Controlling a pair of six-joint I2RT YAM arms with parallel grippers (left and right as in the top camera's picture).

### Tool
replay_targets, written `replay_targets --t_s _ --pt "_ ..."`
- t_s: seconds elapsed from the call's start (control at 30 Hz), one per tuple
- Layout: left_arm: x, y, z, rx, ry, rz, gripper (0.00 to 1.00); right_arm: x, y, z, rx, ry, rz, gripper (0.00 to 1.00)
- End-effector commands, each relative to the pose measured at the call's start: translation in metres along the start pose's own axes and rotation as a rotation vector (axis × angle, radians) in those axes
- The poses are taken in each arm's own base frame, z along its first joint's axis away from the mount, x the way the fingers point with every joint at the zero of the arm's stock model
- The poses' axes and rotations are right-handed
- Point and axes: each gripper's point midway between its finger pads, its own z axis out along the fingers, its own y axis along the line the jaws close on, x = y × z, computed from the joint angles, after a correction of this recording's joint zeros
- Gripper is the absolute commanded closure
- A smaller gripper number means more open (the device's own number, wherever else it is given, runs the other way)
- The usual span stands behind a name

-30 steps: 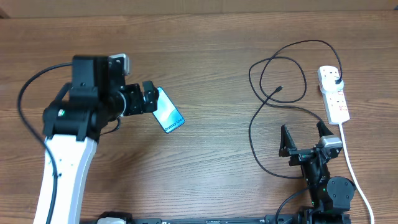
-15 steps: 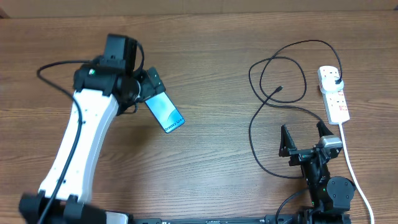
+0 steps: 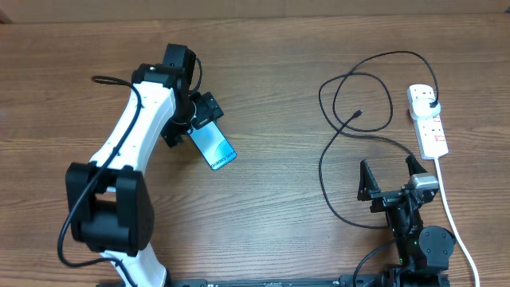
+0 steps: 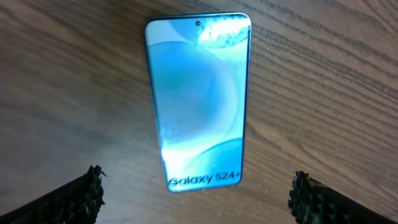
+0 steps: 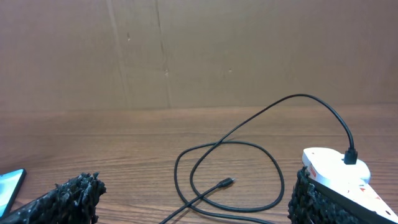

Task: Plug charger to phone and switch on socket
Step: 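Lower the left gripper and grasp the phone's bottom edge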

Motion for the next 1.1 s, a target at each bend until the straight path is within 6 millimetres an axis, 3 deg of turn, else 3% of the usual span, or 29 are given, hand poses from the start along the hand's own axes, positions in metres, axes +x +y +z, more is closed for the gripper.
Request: replay_targets --t_s 0.0,0.57,1.07 --pt "0.000 -0.016 0.011 0.050 0.038 -0.014 0.00 0.003 -0.002 0.000 0.007 0.003 -0.004 0.00" --pt "0.010 -0.004 0.084 -0.045 0.174 -0.042 0.00 0.003 -0.002 0.000 0.007 0.002 -0.004 0.00" --pt "0.014 -0.015 0.093 -0.031 0.169 -0.014 0.00 0.003 -0.002 0.000 0.007 0.002 -0.004 0.00"
